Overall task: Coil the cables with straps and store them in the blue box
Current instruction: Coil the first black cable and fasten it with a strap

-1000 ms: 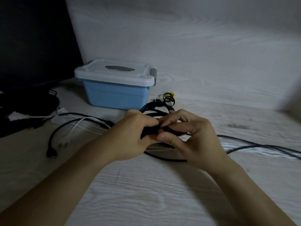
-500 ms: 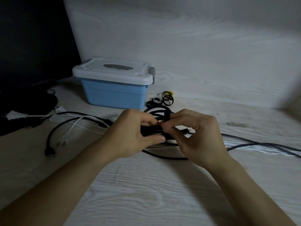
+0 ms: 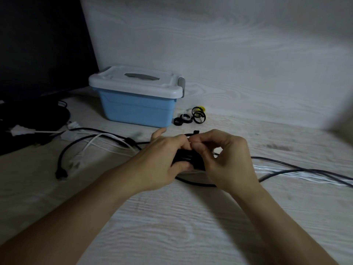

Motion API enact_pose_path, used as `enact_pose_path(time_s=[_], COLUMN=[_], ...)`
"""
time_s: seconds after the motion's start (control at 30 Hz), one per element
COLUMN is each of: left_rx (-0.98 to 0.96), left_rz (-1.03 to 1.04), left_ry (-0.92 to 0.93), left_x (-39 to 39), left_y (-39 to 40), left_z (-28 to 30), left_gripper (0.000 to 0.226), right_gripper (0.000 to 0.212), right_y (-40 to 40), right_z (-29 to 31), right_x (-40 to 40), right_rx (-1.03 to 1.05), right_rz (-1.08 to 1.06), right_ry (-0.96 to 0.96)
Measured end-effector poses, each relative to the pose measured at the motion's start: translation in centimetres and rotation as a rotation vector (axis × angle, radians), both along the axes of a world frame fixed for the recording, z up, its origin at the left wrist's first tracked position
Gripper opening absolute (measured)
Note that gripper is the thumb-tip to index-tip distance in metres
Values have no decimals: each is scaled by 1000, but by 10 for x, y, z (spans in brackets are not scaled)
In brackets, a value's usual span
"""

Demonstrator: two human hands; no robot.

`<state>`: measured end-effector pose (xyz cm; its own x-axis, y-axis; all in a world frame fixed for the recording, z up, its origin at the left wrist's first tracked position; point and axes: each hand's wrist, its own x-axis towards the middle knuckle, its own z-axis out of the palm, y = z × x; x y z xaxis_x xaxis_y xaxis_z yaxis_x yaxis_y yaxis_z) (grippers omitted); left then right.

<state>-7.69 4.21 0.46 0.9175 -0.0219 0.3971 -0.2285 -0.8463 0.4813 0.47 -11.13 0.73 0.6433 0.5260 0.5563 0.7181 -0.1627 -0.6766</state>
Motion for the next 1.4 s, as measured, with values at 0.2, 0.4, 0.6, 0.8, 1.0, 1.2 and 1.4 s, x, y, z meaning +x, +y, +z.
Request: enact_pose_path(time_s=[0.2,0.4,0.6,0.8,1.0,1.2,1.4], left_rx=[38,205,312,333,322,221,244], left_rz=[-47,8,43,141,183,203,169], left_ry=[-69,-307,-416,-504,-577,-616,-634], left_x=[5,12,13,14,21,20,25], left_y=[6,-3,-6,-5,0,2,-1], left_z=[-10,-27,-23,-19,-22,-21,-23], left_gripper=[31,34,38,40,41,38,47], right_gripper=[16,15,15,19,19,20,9], right_y=[1,-8,-9,4,6,16,12], right_z=[6,16,18,23,28,30,29], right_x=[4,15,18,14,26,31,26], right_rx=[-74,-171,-73,-47,-87,-76,-33], right_rz=[-26,14,-5,4,90,167,99], right_ry=[130,288,619,786,930,954,965])
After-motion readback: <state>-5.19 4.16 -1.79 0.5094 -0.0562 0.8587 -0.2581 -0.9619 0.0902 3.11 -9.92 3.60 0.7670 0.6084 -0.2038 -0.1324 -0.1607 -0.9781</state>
